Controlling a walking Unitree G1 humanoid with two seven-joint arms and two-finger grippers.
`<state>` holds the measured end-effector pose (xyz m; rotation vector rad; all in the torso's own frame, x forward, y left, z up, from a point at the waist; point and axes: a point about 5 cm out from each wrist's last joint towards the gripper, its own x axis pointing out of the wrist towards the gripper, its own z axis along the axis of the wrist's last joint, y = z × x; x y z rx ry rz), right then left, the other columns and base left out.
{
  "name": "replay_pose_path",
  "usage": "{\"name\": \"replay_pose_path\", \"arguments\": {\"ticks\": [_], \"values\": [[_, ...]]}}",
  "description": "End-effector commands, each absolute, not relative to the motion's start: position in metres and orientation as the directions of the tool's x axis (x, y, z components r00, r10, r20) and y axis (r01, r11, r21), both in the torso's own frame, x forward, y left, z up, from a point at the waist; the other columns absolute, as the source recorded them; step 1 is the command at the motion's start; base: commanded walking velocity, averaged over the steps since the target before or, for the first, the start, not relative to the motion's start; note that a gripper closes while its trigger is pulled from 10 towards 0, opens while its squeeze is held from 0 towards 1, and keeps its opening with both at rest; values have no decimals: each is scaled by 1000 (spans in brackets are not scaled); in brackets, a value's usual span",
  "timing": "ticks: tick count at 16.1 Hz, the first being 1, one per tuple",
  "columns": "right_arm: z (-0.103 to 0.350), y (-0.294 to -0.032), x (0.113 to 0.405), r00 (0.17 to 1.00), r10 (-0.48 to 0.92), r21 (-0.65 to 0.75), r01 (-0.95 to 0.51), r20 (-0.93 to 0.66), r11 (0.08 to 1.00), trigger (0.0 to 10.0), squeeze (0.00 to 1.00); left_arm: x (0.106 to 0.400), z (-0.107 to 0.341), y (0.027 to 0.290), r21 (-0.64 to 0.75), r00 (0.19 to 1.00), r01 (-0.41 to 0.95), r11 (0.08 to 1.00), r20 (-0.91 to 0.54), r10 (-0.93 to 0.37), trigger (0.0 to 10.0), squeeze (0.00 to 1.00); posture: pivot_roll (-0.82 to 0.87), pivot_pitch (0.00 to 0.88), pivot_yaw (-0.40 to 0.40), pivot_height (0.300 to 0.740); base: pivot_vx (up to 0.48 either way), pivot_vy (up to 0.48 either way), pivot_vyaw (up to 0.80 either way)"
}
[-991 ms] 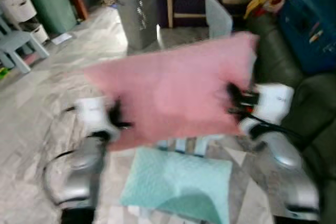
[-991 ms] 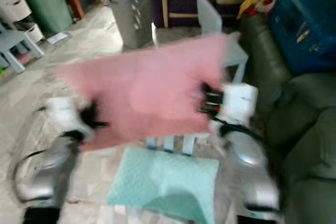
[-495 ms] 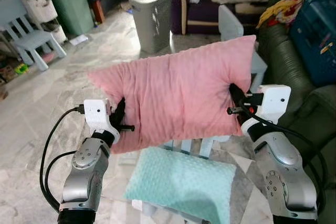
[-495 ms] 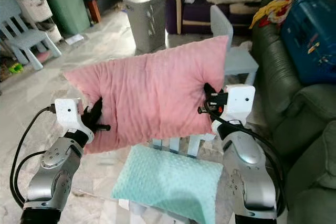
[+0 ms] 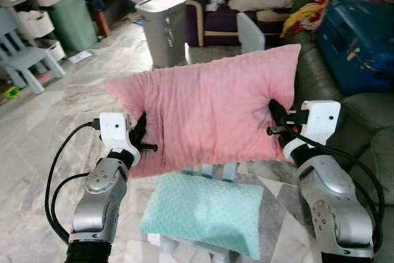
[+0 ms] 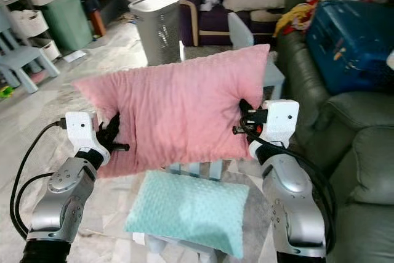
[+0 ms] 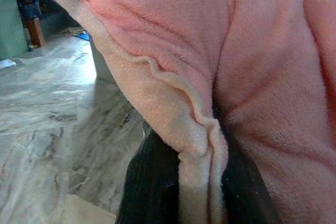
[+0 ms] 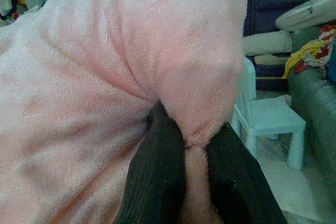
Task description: Move the pillow to the sofa
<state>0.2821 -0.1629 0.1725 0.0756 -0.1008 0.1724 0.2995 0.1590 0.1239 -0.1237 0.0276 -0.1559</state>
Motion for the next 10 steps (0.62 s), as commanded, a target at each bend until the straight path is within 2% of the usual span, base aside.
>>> {"name": "replay_pose_path", "arguments": {"ticks": [1,2,6,10], "values": [[181,-162,283,978,163,70,-173,134,982,10000,0,299,124,167,-118,993,114,986,-26,-118,10000,0,-171,0,59,740,0,0,0],[180,-162,283,978,162,71,-173,131,982,10000,0,298,123,167,-120,993,114,986,-29,-118,10000,0,-171,0,57,740,0,0,0],[180,-162,282,977,172,68,-182,124,981,10000,0,296,121,165,-162,991,119,980,-41,-127,10000,0,-170,0,54,740,0,0,-780],[178,-162,279,978,174,78,-184,117,980,10000,0,292,119,164,-175,988,133,976,-52,-144,10000,0,-170,0,51,740,0,0,0]]}}
